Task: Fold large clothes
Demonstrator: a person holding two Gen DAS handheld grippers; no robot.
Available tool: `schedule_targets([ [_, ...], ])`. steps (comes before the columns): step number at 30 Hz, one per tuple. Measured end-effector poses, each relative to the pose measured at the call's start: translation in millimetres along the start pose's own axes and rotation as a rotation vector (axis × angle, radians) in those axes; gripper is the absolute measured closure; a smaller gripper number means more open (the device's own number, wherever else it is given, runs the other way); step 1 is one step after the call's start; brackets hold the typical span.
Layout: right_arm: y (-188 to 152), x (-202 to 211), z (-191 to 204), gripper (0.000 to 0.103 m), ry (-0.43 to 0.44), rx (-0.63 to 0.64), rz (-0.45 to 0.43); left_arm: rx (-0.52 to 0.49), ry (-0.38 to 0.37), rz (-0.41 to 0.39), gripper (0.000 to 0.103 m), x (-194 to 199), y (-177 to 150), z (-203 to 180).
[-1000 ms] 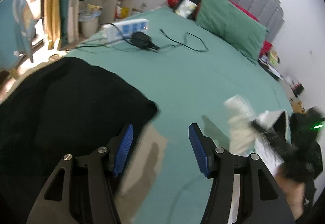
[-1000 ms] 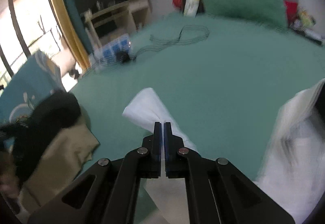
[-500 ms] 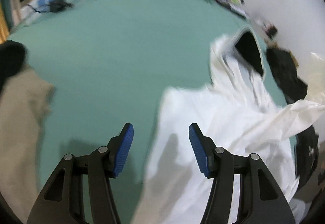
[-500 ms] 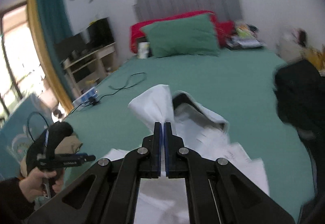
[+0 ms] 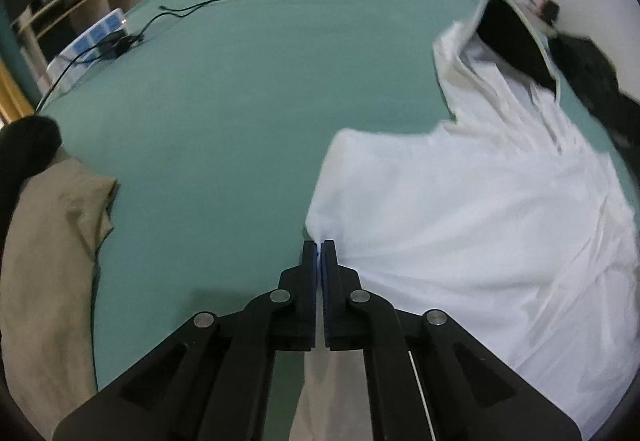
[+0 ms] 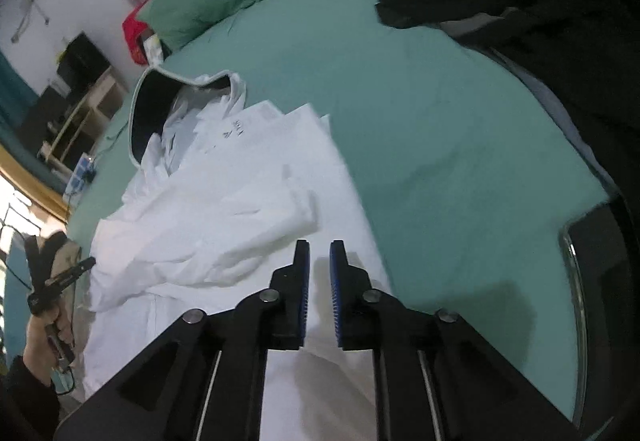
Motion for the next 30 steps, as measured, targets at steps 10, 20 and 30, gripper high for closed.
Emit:
schedule_targets([
  [10,24.6,-56.8,55.8,0.059,0.058,0.178,0.043,0.116,-0.072,0.058,0.085,-11.2,-6.3,11.2],
  [20,10.8,-62.0,119.2,0.103,-0.168,0.578,-0.032,-0.016,-0.022,0.042,0.076,-11.3,-6.9,4.9],
  [30,44.4,-47.4,146.3,0.102,-0.118,0.533,0.018,0.199,-0.150,0.030,0.089,-10.1,-8.6,35.8],
])
Point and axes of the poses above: each gripper's, at about its wrist camera, not at the fingertips, and x roughly against the way its jaws point, z to its left, y to its top, the point moved 8 cm from there along -x, roughly the way its jaws point, and after that the axes turned 15 degrees about -x, right-handed, at the moved point
